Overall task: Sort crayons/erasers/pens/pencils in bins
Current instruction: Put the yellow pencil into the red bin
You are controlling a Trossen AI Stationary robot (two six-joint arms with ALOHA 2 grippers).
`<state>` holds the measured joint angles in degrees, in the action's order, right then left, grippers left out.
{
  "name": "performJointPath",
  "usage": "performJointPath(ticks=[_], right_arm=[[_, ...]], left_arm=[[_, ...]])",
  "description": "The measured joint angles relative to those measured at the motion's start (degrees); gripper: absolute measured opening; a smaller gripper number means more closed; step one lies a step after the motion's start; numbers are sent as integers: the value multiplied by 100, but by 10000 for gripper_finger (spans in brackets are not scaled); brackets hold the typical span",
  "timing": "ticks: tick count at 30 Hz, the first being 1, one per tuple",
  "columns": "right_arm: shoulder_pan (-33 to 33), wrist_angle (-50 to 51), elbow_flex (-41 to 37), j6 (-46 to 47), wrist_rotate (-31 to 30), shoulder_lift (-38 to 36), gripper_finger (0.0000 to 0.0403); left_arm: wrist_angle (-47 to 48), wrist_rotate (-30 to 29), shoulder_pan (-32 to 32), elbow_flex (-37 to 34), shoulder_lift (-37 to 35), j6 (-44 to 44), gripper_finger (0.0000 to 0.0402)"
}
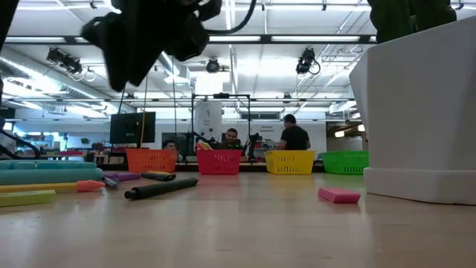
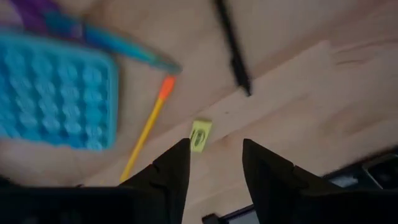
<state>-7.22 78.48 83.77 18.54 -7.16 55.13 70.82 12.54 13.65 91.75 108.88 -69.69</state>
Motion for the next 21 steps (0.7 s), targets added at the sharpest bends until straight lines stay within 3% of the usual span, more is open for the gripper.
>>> performJointPath(ticks=[4,8,15,21], right_arm=[[0,-74,0,-382,309,47,107],[2,-94,0,-653,644,170,107],[2,-619,2,-342,1186,672,107],[23,-907,2,132,1222,1161,107]], left_arm=[[-404,-341,344,-42,-23,-459,144],[-385,-526,500,-99,-55,-329,133],[-177,-1132,453,-122,-217,545,129],[-143,-788,414,-483,-229,1723,137]])
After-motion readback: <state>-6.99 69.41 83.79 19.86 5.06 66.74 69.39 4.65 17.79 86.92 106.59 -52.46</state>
